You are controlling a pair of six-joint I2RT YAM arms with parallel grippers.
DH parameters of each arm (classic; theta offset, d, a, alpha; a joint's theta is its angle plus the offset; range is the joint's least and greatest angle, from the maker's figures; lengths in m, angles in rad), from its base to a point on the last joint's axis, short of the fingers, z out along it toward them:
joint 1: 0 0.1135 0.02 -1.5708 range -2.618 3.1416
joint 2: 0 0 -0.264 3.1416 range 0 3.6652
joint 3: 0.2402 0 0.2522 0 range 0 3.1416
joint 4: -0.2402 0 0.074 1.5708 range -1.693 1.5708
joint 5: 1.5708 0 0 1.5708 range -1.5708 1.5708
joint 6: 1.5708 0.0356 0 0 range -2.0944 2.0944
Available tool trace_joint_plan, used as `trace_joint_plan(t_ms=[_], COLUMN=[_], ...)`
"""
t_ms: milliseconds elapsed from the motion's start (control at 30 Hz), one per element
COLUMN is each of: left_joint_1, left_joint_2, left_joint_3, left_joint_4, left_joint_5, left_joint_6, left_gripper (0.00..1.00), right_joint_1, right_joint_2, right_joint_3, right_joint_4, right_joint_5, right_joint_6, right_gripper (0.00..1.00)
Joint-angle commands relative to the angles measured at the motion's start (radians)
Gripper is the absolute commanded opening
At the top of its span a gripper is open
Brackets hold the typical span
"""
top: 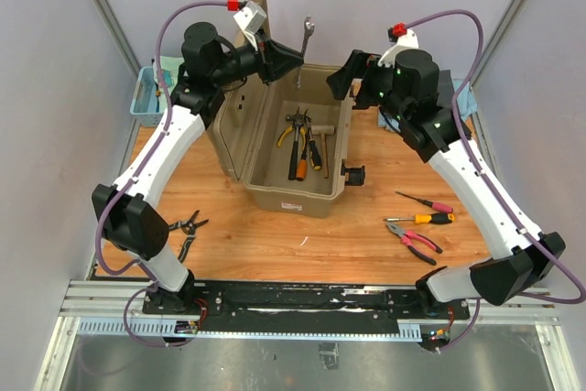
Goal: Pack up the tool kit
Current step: Place the wrench in the toolbox.
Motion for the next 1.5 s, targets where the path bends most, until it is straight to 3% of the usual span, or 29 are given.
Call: trace_joint_plan(t_ms=[0, 367, 833, 1467], left_joint_1=[-0.027, -0.032, -0.034, -0.034], left_joint_2=[0.032, 0.039, 0.063, 0.071], left_joint_3=[0.018, 0.046, 0.086, 0.088], left_joint_4=[-0.02, -0.082, -0.123, -0.147], left_joint_5=[-0.048, -0.049, -0.038, -0.021], left_joint_6=[0.049, 0.082, 0.097, 0.113], left_gripper=[0.0, 0.0, 0.0, 0.0], right_joint_1=[-0.018, -0.017, -0.008, -0.001], right_joint_2=[-0.016, -0.003, 0.077, 0.191], right_joint_3=[-0.019, -0.075, -0.071, 0.012], right_joint_4=[0.07, 0.343, 0.512, 0.637], right_joint_5=[-0.001, -0.114, -0.245, -0.272], right_joint_6=[0.024, 0.076, 0.145, 0.175], right_gripper=[0.95, 0.83, 0.65, 0.59])
